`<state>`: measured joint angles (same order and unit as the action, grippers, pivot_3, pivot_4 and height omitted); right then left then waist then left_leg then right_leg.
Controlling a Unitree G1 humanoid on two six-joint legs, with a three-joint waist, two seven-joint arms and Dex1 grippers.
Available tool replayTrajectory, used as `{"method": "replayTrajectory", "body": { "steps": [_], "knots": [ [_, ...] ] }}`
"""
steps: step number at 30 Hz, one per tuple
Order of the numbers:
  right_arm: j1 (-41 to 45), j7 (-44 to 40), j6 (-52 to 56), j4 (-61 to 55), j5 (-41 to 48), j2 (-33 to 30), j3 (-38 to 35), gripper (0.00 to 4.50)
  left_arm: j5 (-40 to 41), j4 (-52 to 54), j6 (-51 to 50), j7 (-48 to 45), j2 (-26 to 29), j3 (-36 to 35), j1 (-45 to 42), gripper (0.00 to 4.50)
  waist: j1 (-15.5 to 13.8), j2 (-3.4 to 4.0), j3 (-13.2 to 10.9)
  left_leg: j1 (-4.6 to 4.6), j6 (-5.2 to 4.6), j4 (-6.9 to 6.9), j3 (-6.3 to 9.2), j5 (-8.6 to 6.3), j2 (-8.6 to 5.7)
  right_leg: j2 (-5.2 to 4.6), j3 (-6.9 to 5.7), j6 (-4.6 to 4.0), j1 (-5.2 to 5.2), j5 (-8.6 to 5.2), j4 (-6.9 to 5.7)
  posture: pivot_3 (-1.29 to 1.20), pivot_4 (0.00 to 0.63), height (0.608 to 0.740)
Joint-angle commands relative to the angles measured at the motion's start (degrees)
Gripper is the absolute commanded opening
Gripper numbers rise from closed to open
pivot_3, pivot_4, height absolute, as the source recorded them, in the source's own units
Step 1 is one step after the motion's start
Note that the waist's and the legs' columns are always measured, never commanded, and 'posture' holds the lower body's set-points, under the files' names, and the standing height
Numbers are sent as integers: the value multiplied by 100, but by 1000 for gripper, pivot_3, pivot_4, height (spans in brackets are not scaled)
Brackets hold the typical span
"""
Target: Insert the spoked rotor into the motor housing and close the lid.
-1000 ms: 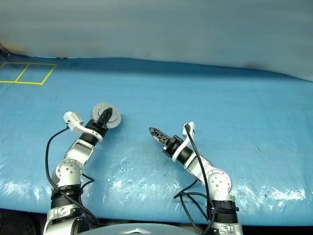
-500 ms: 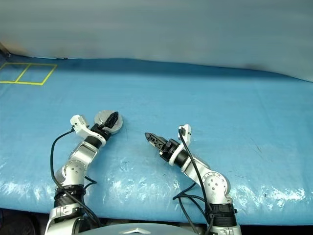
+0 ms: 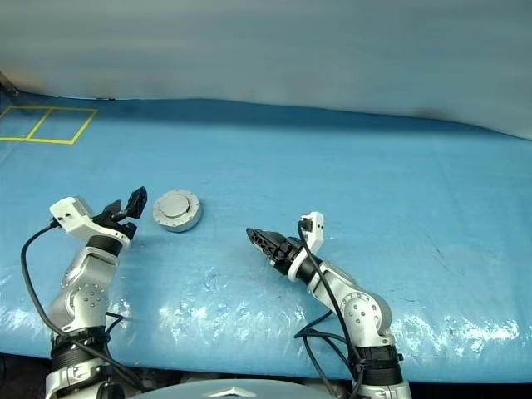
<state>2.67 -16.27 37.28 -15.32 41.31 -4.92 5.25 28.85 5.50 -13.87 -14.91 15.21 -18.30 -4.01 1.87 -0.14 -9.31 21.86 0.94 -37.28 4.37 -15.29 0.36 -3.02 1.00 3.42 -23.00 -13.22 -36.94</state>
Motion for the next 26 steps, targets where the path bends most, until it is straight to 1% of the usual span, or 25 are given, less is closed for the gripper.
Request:
{"method": "replayTrajectory", "body": {
  "steps": [1, 4, 5, 6, 8, 12, 13, 16, 19, 23, 26],
  "knots": [
    [-123, 322, -838, -402, -999, 1, 206, 3502, -892, 706, 523, -55, -81, 876, 274, 4455, -13, 0, 0, -1, 2, 0, 0, 1, 0, 0, 0, 0, 0, 0, -1, 0, 150, 740],
    [-272, 736, -1126, -496, -1736, -74, 296, 3502, -1604, 891, 915, 48, -259, 1595, 555, 4455, -30, -1, 1, -3, 3, 1, -3, 2, 0, 0, 4, 0, 0, 0, -1, 0, 150, 740],
    [-312, 787, -1210, -511, -1902, -93, 322, 3502, -1717, 908, 982, 94, -322, 1705, 604, 4455, -31, 0, 1, -3, 4, 1, -3, 2, 1, 0, 4, 0, 0, 0, -1, 0, 150, 740],
    [-390, 839, -1327, -580, -2220, -224, 430, 3502, -1679, 926, 952, 200, -515, 1777, 663, 4455, -34, -1, 1, -3, 3, 1, -6, 2, 1, 0, 7, 0, -1, 0, -1, 0, 150, 740],
    [-635, 1077, -1624, -747, -2863, -410, 545, 3502, -1927, 838, 1025, 250, -671, 2095, 850, 4455, -38, -1, 1, -3, 3, 1, -6, 2, 1, -1, 6, 1, -1, 0, -1, 0, 150, 740],
    [-1077, 1520, -2391, -796, -3740, -459, 560, 3502, -2354, 579, 1183, 488, -872, 2335, 1104, 4455, -38, -1, 1, -3, 2, 4, -5, 1, 1, 0, 5, 0, -3, -1, -1, 0, 150, 740],
    [-1217, 1724, -2548, -767, -3999, -442, 526, 3502, -2350, 525, 1185, 481, -926, 2371, 1166, 4455, -37, -1, 1, -4, 2, 4, -5, 1, 2, 0, 4, 1, -4, -2, -1, 0, 150, 740],
    [-1609, 2037, -2737, -730, -4223, -239, 367, 3502, -2491, 404, 1329, 479, -969, 2488, 1325, 4455, -48, -2, 2, -4, 2, 3, -7, 1, 2, 0, 5, 15, -2, -10, -1, 0, 150, 740],
    [-1853, 2093, -2813, -741, -4369, -152, 361, 3502, -2622, 316, 1490, 498, -958, 2531, 1369, 4455, -53, -2, 2, -4, 2, 2, -7, 1, 3, -1, 6, 23, -2, -15, -1, 0, 150, 740],
    [-1969, 2018, -2925, -730, -4566, -136, 434, 3502, -2668, 202, 1629, 457, -924, 2502, 1228, 4455, -55, -2, 2, -4, 1, -1, -7, 2, 3, -1, 5, 12, -1, -20, -2, 0, 150, 740],
    [-1948, 2000, -2912, -717, -4615, -83, 394, 3502, -2542, 124, 1600, 401, -960, 2453, 1116, 4455, -59, -2, 3, -5, 1, -4, -7, 2, 4, -1, 4, 9, 1, -20, -2, 0, 150, 740]
  ]
}}
